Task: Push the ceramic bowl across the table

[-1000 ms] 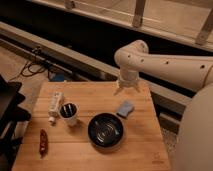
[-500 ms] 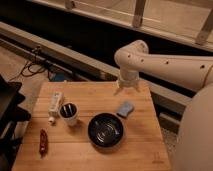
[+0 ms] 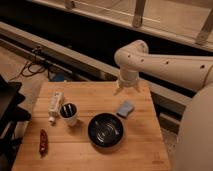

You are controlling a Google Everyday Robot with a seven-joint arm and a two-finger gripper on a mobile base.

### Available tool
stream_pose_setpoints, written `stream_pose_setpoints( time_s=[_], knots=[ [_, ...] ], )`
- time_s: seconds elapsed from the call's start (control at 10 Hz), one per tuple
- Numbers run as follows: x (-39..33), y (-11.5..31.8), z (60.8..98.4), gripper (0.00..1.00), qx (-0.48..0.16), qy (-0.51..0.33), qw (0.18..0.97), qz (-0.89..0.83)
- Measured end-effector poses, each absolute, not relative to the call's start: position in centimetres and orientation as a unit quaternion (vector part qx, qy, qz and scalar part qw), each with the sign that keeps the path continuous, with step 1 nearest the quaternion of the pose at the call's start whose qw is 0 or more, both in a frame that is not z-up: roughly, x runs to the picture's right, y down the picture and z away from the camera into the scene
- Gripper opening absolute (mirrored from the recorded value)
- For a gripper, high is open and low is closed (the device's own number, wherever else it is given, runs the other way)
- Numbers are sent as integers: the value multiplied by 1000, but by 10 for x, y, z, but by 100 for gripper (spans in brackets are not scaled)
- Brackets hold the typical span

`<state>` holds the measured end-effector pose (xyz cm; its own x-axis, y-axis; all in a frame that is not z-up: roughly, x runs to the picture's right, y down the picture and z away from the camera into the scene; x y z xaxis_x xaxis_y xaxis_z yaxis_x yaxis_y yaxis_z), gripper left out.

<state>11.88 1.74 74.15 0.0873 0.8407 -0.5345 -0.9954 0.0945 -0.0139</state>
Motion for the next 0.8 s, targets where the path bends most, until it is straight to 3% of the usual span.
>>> stream_pose_setpoints(
  time_s=[0.1, 0.2, 0.6, 0.7, 0.8],
  knots=[
    [122, 17, 740, 49, -190, 203, 709, 648],
    [124, 17, 739, 44, -189, 204, 708, 649],
    [127, 21, 739, 37, -187, 208, 702, 655],
    [128, 21, 739, 30, -186, 208, 700, 657],
    [129, 29, 743, 16, -187, 210, 696, 661]
  ],
)
